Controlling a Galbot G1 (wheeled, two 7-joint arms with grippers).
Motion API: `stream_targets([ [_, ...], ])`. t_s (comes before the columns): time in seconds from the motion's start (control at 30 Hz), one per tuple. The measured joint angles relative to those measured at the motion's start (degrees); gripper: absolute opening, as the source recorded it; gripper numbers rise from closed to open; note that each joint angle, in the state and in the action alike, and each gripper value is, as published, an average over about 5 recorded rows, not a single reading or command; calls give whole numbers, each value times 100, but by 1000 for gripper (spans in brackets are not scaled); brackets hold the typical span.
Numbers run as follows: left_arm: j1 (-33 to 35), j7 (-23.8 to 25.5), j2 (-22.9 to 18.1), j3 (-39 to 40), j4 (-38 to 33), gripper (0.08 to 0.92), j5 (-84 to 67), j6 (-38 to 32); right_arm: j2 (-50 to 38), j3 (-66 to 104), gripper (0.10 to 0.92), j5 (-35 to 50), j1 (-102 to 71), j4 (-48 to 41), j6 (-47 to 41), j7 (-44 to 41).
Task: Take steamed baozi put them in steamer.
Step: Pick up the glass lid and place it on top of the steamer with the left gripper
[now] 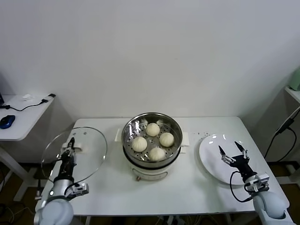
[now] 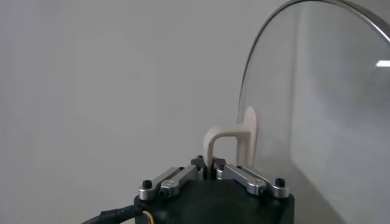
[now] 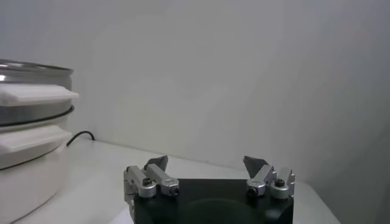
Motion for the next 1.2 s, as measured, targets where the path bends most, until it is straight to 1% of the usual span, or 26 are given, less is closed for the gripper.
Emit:
stream_targets([
  [0.17, 155, 261, 282, 187, -655, 150, -48, 497, -42, -50, 823, -7, 86, -79, -10, -1],
  [0.33, 30, 637, 461, 527, -1066, 150, 11, 1027, -60, -127, 823, -34, 208, -191, -13, 20],
  [0.5, -358, 1137, 524, 1053, -1288, 150, 198, 1542, -47, -191, 823, -73, 345, -328, -9, 42],
  [0.67, -980, 1739, 503, 1709, -1357, 150, 485, 1979, -61, -245, 823, -100, 479, -468, -3, 50],
  [0.8, -1524, 2134, 349, 2263, -1273, 150, 807, 2244, -83, -254, 823, -108, 562, -568, 2, 57],
  [0.93, -2031, 2419, 94, 2801, -1073, 150, 1133, 2454, -106, -232, 823, -110, 585, -632, 14, 58],
  [1.07, -2437, 2557, -228, 3241, -790, 150, 1404, 2591, -120, -181, 823, -112, 584, -692, 30, 45],
  [1.2, -2699, 2575, -616, 3574, -431, 150, 1641, 2640, -124, -118, 823, -126, 569, -735, 39, 33],
])
